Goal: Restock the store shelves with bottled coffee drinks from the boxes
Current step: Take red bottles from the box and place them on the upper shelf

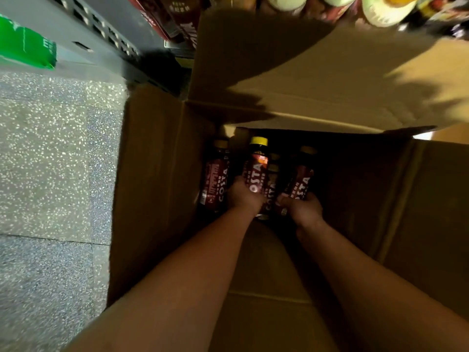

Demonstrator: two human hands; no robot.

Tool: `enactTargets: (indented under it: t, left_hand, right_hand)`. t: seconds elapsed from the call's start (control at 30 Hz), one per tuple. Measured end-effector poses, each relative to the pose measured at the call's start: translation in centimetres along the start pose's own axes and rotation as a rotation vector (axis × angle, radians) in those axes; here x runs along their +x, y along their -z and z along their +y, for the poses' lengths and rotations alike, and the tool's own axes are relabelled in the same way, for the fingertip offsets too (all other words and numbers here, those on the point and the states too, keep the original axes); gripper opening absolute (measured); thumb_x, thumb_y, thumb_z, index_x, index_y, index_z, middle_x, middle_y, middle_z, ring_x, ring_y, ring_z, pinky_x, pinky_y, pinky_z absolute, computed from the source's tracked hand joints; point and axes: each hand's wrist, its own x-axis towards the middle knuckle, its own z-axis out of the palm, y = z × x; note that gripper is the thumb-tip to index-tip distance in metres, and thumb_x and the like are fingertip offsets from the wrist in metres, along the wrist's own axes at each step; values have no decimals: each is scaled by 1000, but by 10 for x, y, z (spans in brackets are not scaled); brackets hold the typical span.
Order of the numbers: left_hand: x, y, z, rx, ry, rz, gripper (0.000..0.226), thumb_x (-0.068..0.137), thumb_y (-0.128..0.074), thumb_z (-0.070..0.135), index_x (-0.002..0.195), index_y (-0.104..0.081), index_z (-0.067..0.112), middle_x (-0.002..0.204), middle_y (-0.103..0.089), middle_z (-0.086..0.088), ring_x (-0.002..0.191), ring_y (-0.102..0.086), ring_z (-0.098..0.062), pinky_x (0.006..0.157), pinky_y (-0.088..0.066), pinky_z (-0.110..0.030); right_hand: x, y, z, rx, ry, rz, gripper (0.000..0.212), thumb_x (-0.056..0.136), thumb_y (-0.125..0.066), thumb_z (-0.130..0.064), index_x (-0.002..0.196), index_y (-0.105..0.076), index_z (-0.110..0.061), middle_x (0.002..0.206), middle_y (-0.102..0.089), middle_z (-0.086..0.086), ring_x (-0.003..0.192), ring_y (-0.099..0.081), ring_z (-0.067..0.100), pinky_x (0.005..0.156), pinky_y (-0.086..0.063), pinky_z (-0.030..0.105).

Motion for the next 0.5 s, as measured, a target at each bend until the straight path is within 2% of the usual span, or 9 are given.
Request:
enactTargets:
  t: [0.1,0.17,0.37,0.43,0.5]
  left_hand:
    - [-36,29,1,-108,-21,-39,55,77,-73,4,126,-49,12,117,-57,-4,109,-54,-23,87,-45,-33]
    - [-67,46,8,-124,-56,-55,57,75,-74,2,125,-49,13,115,-59,-6,108,-56,-24,84,-46,-33]
    - [-174,87,43,-143,-153,-170,70,72,-74,-1,133,-45,18,122,-57,-6,115,-53,-25,92,-47,-39]
    - [-206,102,48,-143,-196,-179,68,73,-76,2,131,-46,18,118,-58,-5,109,-55,-22,85,-45,-32]
    - [-236,119,53,-155,-253,-164,63,74,-76,6,129,-47,17,110,-57,-2,99,-54,-18,78,-41,-25]
  right_hand:
    - [-37,10,-15,-3,26,-10,42,83,-66,2,119,-53,-16,111,-62,4,103,-61,24,91,-51,44]
    - [-66,15,-28,-15,45,7,47,80,-69,1,121,-53,-13,110,-65,7,100,-63,27,85,-53,44]
    - [-177,36,-62,-102,99,-15,46,72,-75,-1,112,-57,-13,102,-67,9,96,-65,28,87,-54,47]
    - [-211,43,-70,-101,127,11,50,67,-79,-3,110,-58,-14,100,-68,8,93,-66,29,85,-55,48]
    - [-238,50,-77,-99,161,29,60,53,-86,-11,106,-59,-16,98,-69,7,92,-67,29,82,-56,49]
